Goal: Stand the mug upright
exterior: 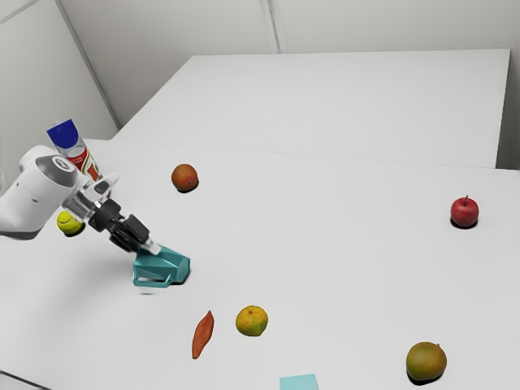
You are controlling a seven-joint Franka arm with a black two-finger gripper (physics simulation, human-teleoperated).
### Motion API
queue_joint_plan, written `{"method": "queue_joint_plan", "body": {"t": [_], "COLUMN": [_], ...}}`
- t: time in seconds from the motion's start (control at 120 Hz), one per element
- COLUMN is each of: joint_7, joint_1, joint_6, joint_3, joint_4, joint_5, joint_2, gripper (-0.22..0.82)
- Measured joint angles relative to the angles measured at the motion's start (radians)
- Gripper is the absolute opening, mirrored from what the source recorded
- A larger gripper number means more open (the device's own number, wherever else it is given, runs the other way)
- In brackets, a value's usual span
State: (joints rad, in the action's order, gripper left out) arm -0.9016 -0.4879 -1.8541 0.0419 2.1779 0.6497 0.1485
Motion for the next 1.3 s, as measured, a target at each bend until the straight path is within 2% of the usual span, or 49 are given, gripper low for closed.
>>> {"method": "queue_joint_plan", "body": {"t": [0.117,0.208,0.492,0.625,0.8,1.108,1.3], "joint_7": [-0.012,-0.017,-0.026,-0.024,0.017,0.208,0.355], "joint_1": [0.000,0.001,0.010,0.010,0.016,0.026,0.055], "joint_6": [0.016,0.030,0.034,-0.015,-0.127,-0.289,-0.339], "joint_3": [0.001,0.002,0.012,0.081,0.205,0.385,0.445], "joint_4": [-0.002,-0.008,-0.013,-0.013,-0.022,-0.025,-0.006], "joint_5": [0.003,0.004,0.000,-0.032,-0.205,-0.521,-0.613], "joint_2": [-0.002,-0.010,-0.028,-0.077,-0.117,-0.132,-0.128], "gripper": [0.04,-0.04,-0.15,-0.16,-0.17,-0.17,-0.17]}}
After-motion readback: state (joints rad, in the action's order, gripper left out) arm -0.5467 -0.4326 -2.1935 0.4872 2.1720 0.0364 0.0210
